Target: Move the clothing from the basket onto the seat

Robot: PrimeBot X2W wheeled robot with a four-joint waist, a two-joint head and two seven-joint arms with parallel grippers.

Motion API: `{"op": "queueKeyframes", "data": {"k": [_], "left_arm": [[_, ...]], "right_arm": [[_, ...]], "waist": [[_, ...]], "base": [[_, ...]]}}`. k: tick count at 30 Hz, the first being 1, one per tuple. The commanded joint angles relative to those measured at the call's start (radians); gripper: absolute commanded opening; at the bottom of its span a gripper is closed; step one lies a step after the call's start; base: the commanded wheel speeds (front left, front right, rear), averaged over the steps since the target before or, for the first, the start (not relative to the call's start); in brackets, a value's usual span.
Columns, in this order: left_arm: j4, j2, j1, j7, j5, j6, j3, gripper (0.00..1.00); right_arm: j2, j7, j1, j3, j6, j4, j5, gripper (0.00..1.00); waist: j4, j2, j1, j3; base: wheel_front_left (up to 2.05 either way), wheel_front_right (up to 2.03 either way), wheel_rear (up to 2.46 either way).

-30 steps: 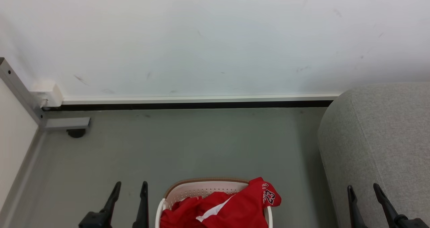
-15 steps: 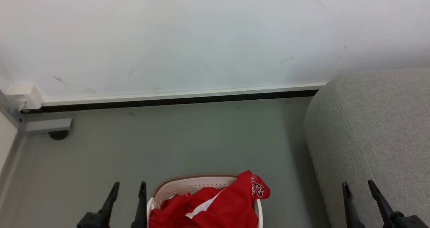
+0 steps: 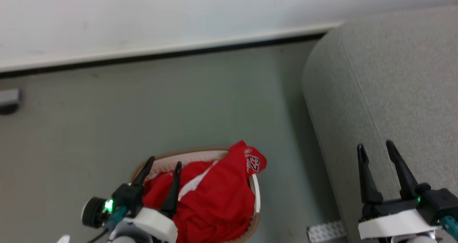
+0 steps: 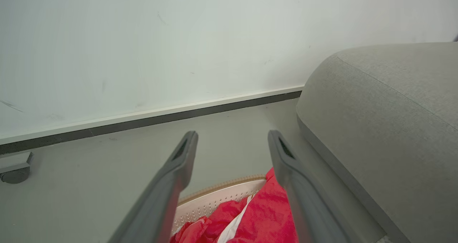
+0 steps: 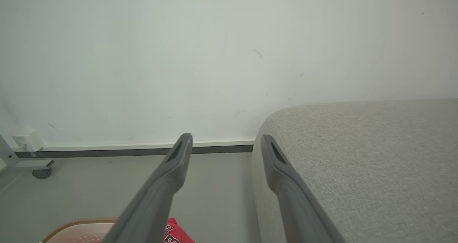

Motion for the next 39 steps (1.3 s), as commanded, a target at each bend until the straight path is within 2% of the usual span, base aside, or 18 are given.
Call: {"op": "queueKeyframes", "data": {"k": [1, 7, 14, 26, 31, 32, 33, 39], "left_arm": [[0.054, 0.019, -0.053, 0.000, 0.019, -0.014, -0.019, 1.00], [0.263, 0.047, -0.215, 0.006, 0.056, -0.038, -0.077, 1.00], [0.472, 0.072, -0.421, 0.068, 0.097, -0.047, -0.131, 1.00], [0.701, 0.113, -0.672, 0.160, 0.135, -0.044, -0.171, 1.00], [0.777, 0.121, -0.737, 0.179, 0.138, -0.043, -0.185, 1.00], [0.789, 0.121, -0.743, 0.175, 0.136, -0.044, -0.186, 0.47], [0.801, 0.120, -0.748, 0.167, 0.131, -0.043, -0.186, 0.00], [0.842, 0.073, -0.719, 0.079, 0.094, -0.044, -0.185, 0.00]], "right_arm": [[0.001, 0.000, -0.041, 0.014, -0.002, -0.018, 0.019, 1.00], [0.001, 0.000, -0.117, 0.040, -0.002, -0.062, 0.063, 1.00], [0.001, 0.000, -0.179, 0.050, -0.002, -0.125, 0.099, 1.00], [0.001, 0.000, -0.241, 0.043, -0.002, -0.206, 0.131, 1.00], [0.001, 0.000, -0.247, 0.044, -0.002, -0.212, 0.132, 1.00], [0.001, 0.000, -0.248, 0.044, -0.002, -0.212, 0.133, 1.00], [0.001, 0.000, -0.247, 0.042, -0.002, -0.212, 0.134, 1.00], [0.000, 0.000, -0.211, 0.017, -0.002, -0.179, 0.127, 1.00]], "waist": [[-0.070, 0.0000, -0.0001, 0.114], [-0.127, 0.0000, -0.0001, 0.250], [-0.167, 0.0000, -0.0001, 0.418], [-0.184, 0.0000, -0.0001, 0.646], [-0.190, 0.0000, -0.0001, 0.694], [-0.191, 0.0000, -0.0001, 0.695], [-0.191, 0.0000, -0.0001, 0.694], [-0.151, 0.0000, -0.0001, 0.601]], "base": [[0.00, 0.00, 0.00], [0.00, 0.00, 0.00], [0.00, 0.00, 0.00], [0.00, 0.00, 0.00], [0.00, 0.00, 0.00], [0.00, 0.00, 0.00], [0.00, 0.00, 0.00], [0.00, 0.00, 0.00]]}}
